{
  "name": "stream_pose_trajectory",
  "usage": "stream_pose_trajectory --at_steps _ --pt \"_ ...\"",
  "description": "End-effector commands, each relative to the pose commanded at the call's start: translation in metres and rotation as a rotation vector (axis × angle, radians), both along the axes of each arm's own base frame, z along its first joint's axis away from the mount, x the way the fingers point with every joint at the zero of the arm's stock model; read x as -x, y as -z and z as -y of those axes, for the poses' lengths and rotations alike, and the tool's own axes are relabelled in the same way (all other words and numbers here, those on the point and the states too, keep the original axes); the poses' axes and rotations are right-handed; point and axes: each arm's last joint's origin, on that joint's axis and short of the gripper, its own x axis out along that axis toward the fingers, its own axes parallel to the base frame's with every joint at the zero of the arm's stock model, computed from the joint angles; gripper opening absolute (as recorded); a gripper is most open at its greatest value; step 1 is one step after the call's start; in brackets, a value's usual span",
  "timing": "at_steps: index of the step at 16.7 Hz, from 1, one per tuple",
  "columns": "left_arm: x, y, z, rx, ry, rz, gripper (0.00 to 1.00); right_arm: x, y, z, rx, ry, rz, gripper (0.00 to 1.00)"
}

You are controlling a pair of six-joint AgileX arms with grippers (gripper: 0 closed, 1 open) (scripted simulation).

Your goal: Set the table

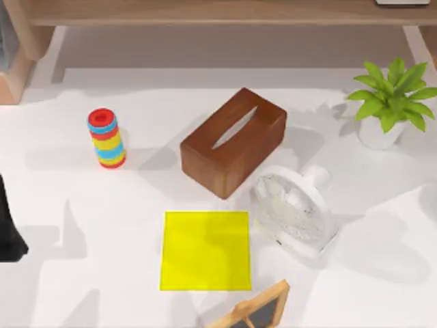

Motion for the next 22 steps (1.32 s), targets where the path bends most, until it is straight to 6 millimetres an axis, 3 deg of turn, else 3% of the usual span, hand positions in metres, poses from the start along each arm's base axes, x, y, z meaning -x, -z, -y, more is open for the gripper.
stream_pose_trajectory --at_steps 6,10,17,22 --pt "0.000 0.000 0.000 0.000 0.000 0.000 1.00 -0.058 0.091 0.017 -0.089 -0.051 -0.222 1.00" --pt "0.000 0.000 0.000 0.000 0.000 0.000 1.00 -0.074 0.117 0.016 -0.108 -0.072 -0.249 1.00" --pt "0.000 0.000 0.000 0.000 0.000 0.000 1.00 -0.070 0.114 0.019 -0.110 -0.064 -0.255 1.00" --pt "0.000 0.000 0.000 0.000 0.000 0.000 1.00 -0.044 0.043 0.002 -0.102 -0.068 -0.243 1.00"
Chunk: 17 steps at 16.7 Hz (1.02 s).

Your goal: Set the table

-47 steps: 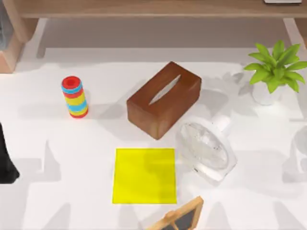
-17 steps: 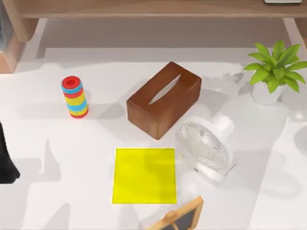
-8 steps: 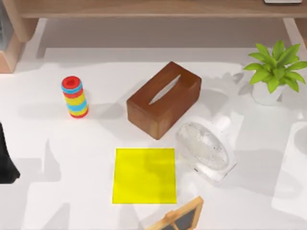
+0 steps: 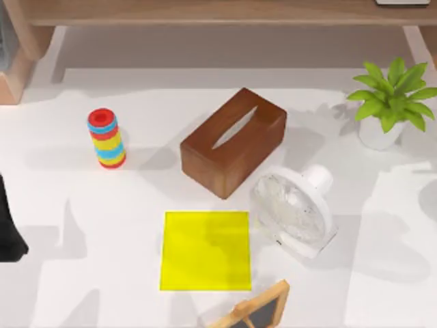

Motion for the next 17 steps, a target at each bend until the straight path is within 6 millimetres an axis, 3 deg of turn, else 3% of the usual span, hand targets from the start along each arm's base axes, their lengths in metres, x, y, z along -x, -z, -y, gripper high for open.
stream_pose_trajectory --at_steps 3,5,7,9,12,15,17 --pt "0.000 0.000 0.000 0.000 0.000 0.000 1.00 0.014 -0.030 -0.015 -0.003 -0.006 -0.001 1.00" --pt "0.000 0.000 0.000 0.000 0.000 0.000 1.00 0.018 -0.035 -0.018 -0.004 -0.007 -0.004 1.00" --pt "0.000 0.000 0.000 0.000 0.000 0.000 1.00 0.015 -0.028 -0.014 0.000 -0.006 0.002 1.00" --pt "0.000 0.000 0.000 0.000 0.000 0.000 1.00 0.006 -0.008 -0.005 0.005 -0.003 0.008 1.00" --pt "0.000 0.000 0.000 0.000 0.000 0.000 1.00 -0.009 0.037 0.010 0.002 -0.001 -0.006 1.00" --pt "0.000 0.000 0.000 0.000 0.000 0.000 1.00 -0.023 0.082 0.016 -0.007 -0.003 -0.019 1.00" --pt "0.000 0.000 0.000 0.000 0.000 0.000 1.00 -0.031 0.100 0.016 -0.008 -0.003 -0.010 1.00"
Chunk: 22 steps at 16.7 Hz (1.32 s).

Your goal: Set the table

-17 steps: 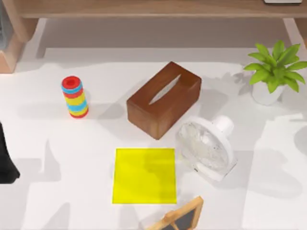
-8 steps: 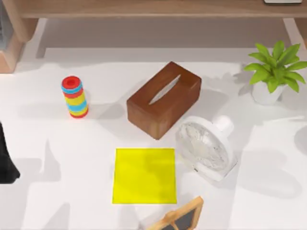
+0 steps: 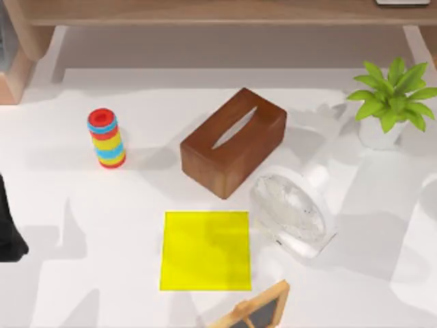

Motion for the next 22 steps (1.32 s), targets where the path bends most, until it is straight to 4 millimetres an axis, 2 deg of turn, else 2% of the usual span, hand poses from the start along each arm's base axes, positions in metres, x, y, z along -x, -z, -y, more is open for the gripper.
stream_pose_trajectory --at_steps 5,18,22 --pt "0.0000 0.0000 0.0000 0.000 0.000 0.000 1.00 -0.0021 0.0039 -0.0006 0.001 -0.001 0.004 1.00" --pt "0.0000 0.0000 0.0000 0.000 0.000 0.000 1.00 -0.0021 0.0039 -0.0006 0.001 -0.001 0.004 0.02" --pt "0.0000 0.0000 0.0000 0.000 0.000 0.000 1.00 -0.0021 0.0039 -0.0006 0.001 -0.001 0.004 0.00"
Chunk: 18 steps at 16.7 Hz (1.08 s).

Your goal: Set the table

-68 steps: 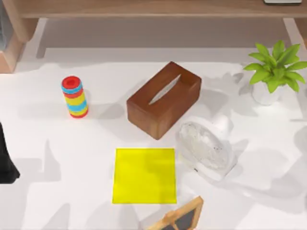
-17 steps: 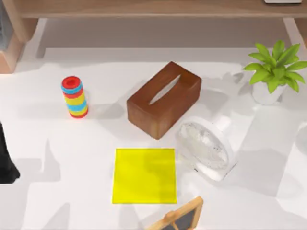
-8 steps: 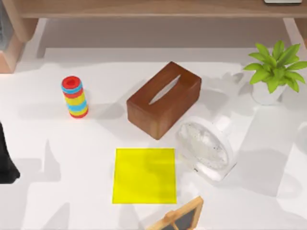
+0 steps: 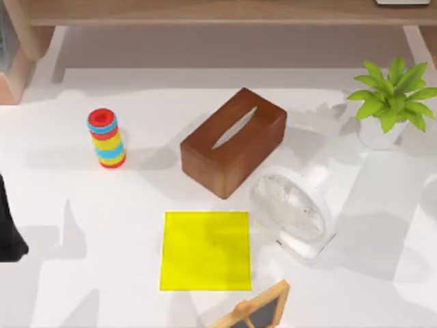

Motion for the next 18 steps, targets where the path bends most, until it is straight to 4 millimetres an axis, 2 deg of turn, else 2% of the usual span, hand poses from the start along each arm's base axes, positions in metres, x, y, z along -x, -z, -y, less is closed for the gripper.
stream_pose_trajectory --at_steps 7,9,11,14,16,18 --pt "0.000 0.000 0.000 0.000 0.000 0.000 1.00 0.001 -0.005 0.002 0.001 0.008 0.004 0.00" --pt "0.000 0.000 0.000 0.000 0.000 0.000 1.00 0.008 -0.024 0.005 0.004 0.037 0.016 0.00" --pt "0.000 0.000 0.000 0.000 0.000 0.000 1.00 0.017 -0.052 0.003 0.004 0.080 0.036 0.00" --pt "0.000 0.000 0.000 0.000 0.000 0.000 1.00 0.029 -0.100 -0.020 -0.007 0.150 0.085 0.00" --pt "0.000 0.000 0.000 0.000 0.000 0.000 1.00 0.036 -0.127 -0.048 -0.030 0.194 0.109 0.00" --pt "0.000 0.000 0.000 0.000 0.000 0.000 1.00 0.044 -0.146 -0.083 -0.063 0.236 0.106 0.00"
